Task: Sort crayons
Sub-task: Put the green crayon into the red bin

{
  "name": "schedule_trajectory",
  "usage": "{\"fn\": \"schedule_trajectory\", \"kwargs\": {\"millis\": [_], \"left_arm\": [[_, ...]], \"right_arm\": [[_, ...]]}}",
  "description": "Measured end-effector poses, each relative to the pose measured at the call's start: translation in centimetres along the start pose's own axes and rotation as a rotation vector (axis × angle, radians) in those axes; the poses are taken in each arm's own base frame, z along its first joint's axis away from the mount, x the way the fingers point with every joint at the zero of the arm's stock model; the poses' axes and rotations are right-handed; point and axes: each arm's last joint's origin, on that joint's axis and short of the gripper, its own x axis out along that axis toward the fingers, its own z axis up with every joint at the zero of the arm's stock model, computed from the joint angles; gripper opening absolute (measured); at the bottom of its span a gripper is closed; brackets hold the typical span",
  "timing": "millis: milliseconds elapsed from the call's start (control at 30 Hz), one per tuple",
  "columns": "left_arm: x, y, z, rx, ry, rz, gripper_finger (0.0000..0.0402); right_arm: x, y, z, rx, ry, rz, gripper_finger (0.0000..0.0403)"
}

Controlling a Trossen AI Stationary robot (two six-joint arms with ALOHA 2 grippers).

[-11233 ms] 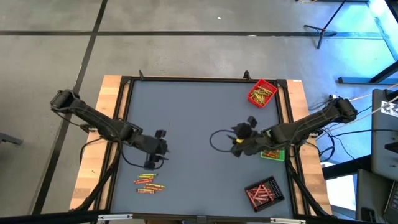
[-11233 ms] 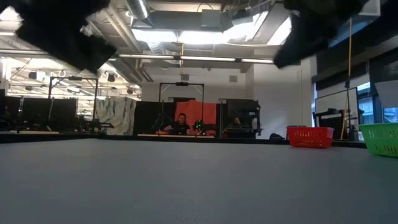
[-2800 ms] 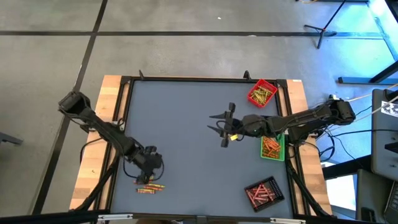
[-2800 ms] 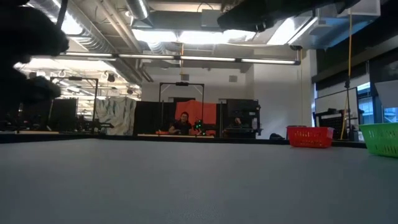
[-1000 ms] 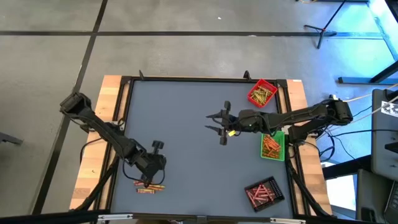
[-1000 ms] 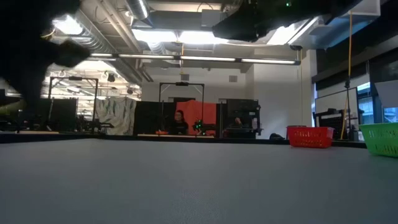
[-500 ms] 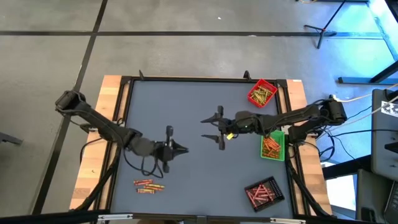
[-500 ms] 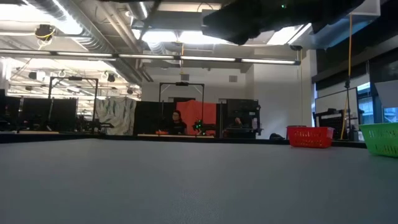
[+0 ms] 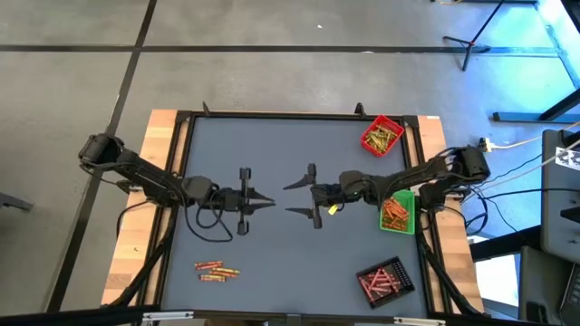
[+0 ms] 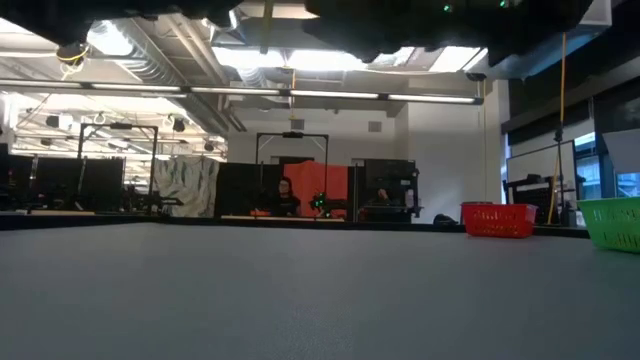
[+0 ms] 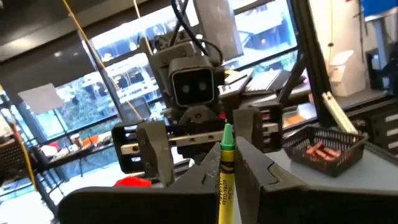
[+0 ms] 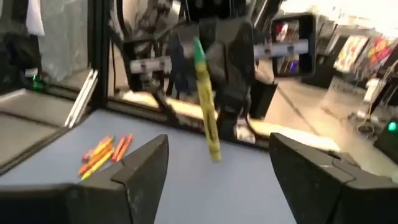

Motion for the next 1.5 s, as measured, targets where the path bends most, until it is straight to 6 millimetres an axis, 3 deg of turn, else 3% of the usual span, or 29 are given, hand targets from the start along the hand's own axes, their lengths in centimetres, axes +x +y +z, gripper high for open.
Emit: {"fn": "schedule_trajectory", "kwargs": {"millis": [200, 433, 567, 833, 1067, 1300, 1500], "left_arm": [[0.0, 0.0, -0.1, 0.001, -0.006, -0.019, 0.0009], [0.0, 0.1, 0.0, 0.005, -0.013, -0.013, 0.0009], [0.0, 0.0, -0.1, 0.007, -0.004, -0.013, 0.0009], [0.0, -0.2, -0.2, -0.008, 0.008, -0.027, 0.0009], [-0.1, -0.3, -0.3, -0.068, 0.032, -0.027, 0.0036], [-1.1, -0.3, 0.1, -0.042, 0.155, 0.114, 0.0117], [-2.7, -0.1, 1.0, -0.016, 0.236, 0.153, 0.0132]], "right_arm": [[1.9, 0.2, -1.1, 0.000, -0.037, -0.011, 0.0276], [5.1, 0.9, -1.1, 0.012, -0.040, -0.015, 0.0263], [5.7, 1.4, -0.6, -0.001, 0.001, -0.055, 0.0197], [5.8, 1.8, -0.3, -0.086, 0.030, -0.029, 0.0019], [5.8, 1.9, -0.6, -0.104, 0.059, -0.014, 0.0055], [4.3, 1.3, 0.7, -0.109, 0.202, -0.084, 0.0013], [2.7, 0.6, 1.4, -0.045, 0.354, -0.191, 0.0025]]}}
